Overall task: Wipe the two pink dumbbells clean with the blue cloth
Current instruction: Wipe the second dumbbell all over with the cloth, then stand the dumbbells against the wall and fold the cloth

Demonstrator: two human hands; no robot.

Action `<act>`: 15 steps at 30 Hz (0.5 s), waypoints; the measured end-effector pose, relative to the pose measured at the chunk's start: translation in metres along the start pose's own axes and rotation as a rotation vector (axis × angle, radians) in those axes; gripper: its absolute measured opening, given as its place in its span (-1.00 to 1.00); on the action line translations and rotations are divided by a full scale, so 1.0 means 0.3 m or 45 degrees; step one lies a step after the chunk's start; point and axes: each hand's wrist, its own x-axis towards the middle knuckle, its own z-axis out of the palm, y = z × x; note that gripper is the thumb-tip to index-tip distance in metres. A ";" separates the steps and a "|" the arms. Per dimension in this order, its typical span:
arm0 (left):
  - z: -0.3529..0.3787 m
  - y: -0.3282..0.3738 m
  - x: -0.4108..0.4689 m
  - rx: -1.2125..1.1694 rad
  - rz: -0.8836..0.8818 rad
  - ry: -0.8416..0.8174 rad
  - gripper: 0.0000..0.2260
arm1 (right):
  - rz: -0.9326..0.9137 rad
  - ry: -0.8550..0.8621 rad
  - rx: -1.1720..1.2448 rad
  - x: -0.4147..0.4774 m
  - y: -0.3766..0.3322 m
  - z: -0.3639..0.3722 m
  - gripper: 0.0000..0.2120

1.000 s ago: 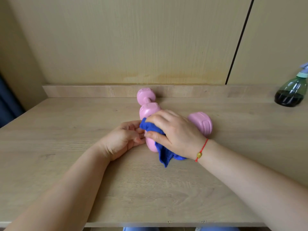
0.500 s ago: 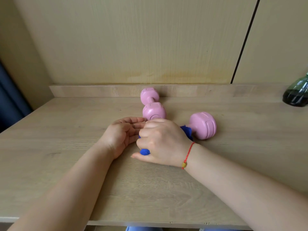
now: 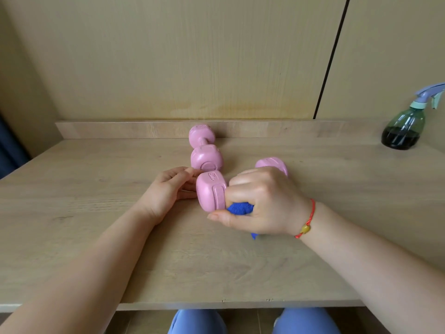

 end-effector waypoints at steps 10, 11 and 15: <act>0.053 0.019 -0.040 0.310 0.078 0.101 -0.63 | 0.582 -0.033 -0.190 -0.108 0.040 -0.166 -0.46; 0.052 0.019 -0.043 0.312 0.077 0.113 -0.61 | 0.705 -0.059 -0.168 -0.114 0.045 -0.190 -0.46; 0.064 0.025 -0.055 0.316 0.063 0.168 -0.58 | 1.006 -0.132 -0.060 -0.159 0.063 -0.270 -0.55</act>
